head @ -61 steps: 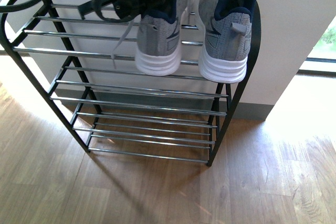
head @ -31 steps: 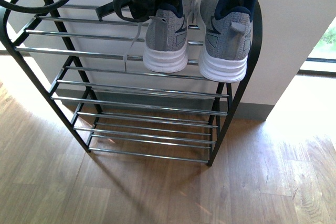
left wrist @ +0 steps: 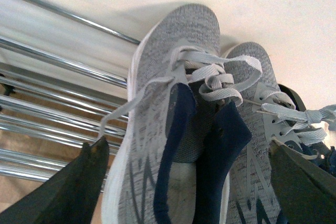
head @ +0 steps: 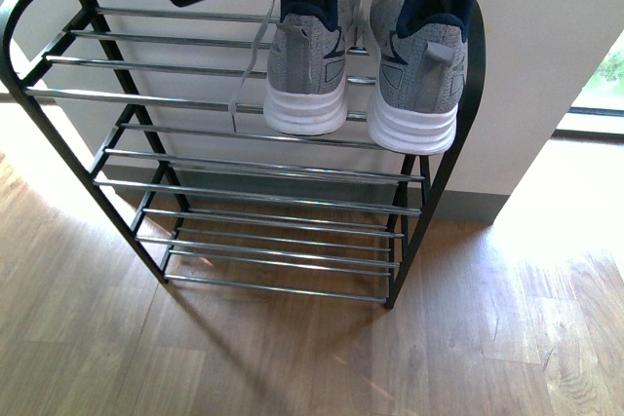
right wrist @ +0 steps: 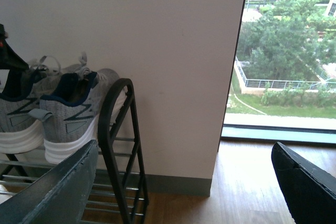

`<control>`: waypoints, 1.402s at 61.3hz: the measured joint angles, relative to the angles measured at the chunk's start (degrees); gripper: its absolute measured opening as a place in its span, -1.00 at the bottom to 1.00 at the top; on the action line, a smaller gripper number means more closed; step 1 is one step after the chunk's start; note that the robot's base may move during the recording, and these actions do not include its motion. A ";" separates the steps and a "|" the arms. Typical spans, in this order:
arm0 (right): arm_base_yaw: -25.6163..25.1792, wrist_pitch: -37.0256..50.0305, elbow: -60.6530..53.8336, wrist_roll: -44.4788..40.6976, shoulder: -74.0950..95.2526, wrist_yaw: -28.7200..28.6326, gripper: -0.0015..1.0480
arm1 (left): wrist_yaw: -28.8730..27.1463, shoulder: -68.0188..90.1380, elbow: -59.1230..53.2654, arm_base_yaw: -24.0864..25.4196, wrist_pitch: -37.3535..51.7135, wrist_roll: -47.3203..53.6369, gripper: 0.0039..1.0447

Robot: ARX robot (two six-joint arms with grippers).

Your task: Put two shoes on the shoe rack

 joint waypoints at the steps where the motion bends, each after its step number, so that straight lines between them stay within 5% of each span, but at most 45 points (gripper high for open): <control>1: -0.02 0.02 0.00 -0.02 0.00 0.00 0.82 | -0.11 -0.57 -0.59 0.09 0.46 0.11 0.81; 5: 0.00 0.02 0.00 -0.02 0.00 0.00 0.82 | -5.03 -3.69 -5.60 0.46 7.45 4.87 0.79; 8: -0.02 0.00 0.00 -0.02 0.00 -0.02 0.82 | -12.07 -6.36 -12.55 1.16 21.31 11.39 0.62; 16: -0.02 0.02 0.00 -0.02 0.00 0.00 0.82 | -13.84 -15.56 -31.85 5.81 47.80 28.33 0.11; 35: -0.02 0.02 0.00 -0.02 0.00 -0.02 0.82 | -6.10 -31.19 -54.31 13.38 53.72 33.99 -0.98; 64: -0.02 0.02 0.00 -0.02 0.00 -0.02 0.82 | 0.22 -47.84 -69.44 20.13 52.96 34.45 -0.98; 86: -0.02 0.02 0.00 -0.02 0.00 -0.04 0.82 | 5.86 -63.52 -73.94 25.79 41.11 34.47 -0.98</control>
